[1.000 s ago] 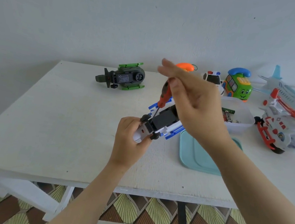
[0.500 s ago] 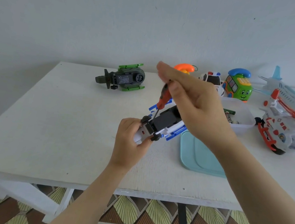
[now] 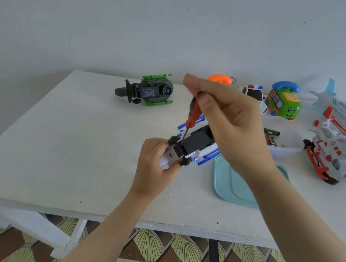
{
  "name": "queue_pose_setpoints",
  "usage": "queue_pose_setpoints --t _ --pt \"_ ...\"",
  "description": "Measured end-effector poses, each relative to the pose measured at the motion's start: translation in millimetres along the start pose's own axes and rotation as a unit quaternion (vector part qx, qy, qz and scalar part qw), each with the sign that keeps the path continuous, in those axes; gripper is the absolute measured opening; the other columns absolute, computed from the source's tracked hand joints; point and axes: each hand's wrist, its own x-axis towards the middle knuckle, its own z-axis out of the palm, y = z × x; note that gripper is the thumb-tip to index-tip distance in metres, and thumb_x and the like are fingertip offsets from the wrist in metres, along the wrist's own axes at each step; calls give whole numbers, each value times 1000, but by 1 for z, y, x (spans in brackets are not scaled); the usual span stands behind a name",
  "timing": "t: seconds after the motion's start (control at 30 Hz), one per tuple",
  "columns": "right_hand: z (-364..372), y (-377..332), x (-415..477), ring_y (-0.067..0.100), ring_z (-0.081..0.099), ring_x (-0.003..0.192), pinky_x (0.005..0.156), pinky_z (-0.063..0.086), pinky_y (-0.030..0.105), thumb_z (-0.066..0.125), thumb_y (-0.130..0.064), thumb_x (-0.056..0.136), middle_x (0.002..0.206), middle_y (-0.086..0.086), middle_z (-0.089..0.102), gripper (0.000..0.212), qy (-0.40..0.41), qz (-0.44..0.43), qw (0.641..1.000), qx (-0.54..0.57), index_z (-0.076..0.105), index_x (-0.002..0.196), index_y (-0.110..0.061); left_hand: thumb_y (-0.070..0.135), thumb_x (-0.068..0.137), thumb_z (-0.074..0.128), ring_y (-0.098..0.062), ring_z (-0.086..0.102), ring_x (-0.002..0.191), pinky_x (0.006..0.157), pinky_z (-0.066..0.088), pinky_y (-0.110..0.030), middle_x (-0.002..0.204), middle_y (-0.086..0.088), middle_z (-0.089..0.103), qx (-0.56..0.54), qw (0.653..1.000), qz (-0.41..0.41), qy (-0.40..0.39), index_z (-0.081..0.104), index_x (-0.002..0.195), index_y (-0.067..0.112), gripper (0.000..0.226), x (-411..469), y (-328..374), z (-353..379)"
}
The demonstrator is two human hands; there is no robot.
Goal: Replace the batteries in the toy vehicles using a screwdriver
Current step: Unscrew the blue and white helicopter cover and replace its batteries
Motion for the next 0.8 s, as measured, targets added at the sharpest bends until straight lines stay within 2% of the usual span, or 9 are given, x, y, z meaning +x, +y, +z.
queue_pose_setpoints --t 0.07,0.23,0.3,0.37,0.47,0.53,0.63,0.7,0.8 --pt "-3 -5 3 36 53 69 71 50 29 44 5 93 94 14 67 36 -22 31 993 115 55 125 -7 32 79 69 -11 47 90 80 39 -7 91 2 58 0 1000 3 -1 65 91 2 32 0 0 0" --pt "-1 -2 2 29 53 69 74 52 29 63 -11 85 79 5 59 27 -2 15 1000 9 67 110 -18 34 79 68 -7 45 90 81 38 -6 92 8 53 -1 1000 3 5 65 90 3 34 0 0 0" --pt "2 3 -1 8 49 78 79 43 19 70 -22 83 71 -2 62 17 46 -43 991 -114 73 100 -20 35 79 68 -10 46 90 80 38 -7 91 7 54 0 1000 2 4 65 90 3 34 1 0 0" --pt "4 6 -2 -2 47 89 83 37 11 62 -24 90 80 8 64 18 80 -104 969 -211 74 97 -13 35 79 69 -11 47 89 80 38 -8 91 8 52 1 1000 3 5 65 88 3 33 1 0 0" --pt "2 8 -2 11 53 118 94 43 21 45 -13 98 94 18 67 29 31 -102 979 -173 70 106 -2 34 78 69 -9 46 89 80 38 -7 91 9 52 -3 1000 5 9 65 87 3 33 1 0 0" --pt "2 3 -2 29 63 91 87 49 33 45 -5 96 79 23 65 29 -15 -30 998 -51 64 117 1 34 79 69 -9 46 89 80 38 -7 91 8 53 -5 1000 7 9 65 87 3 33 1 0 0" --pt "1 -4 0 39 51 66 80 51 42 53 -2 89 86 19 67 30 -18 36 994 105 63 117 -10 35 79 69 -13 48 89 80 40 -9 92 8 53 -8 1000 4 4 64 88 3 33 1 0 0" --pt "0 -4 0 31 53 66 76 52 38 64 -7 83 84 6 64 26 -4 45 995 92 69 105 -18 35 79 69 -13 48 89 80 39 -9 92 7 54 -7 1000 2 4 64 89 3 34 1 0 0" --pt "2 4 -1 14 54 85 83 46 26 74 -19 80 69 -2 60 19 67 -20 994 -83 73 95 -30 35 79 68 -11 48 90 82 38 -6 90 4 56 -6 1000 2 6 65 89 2 35 1 0 0"
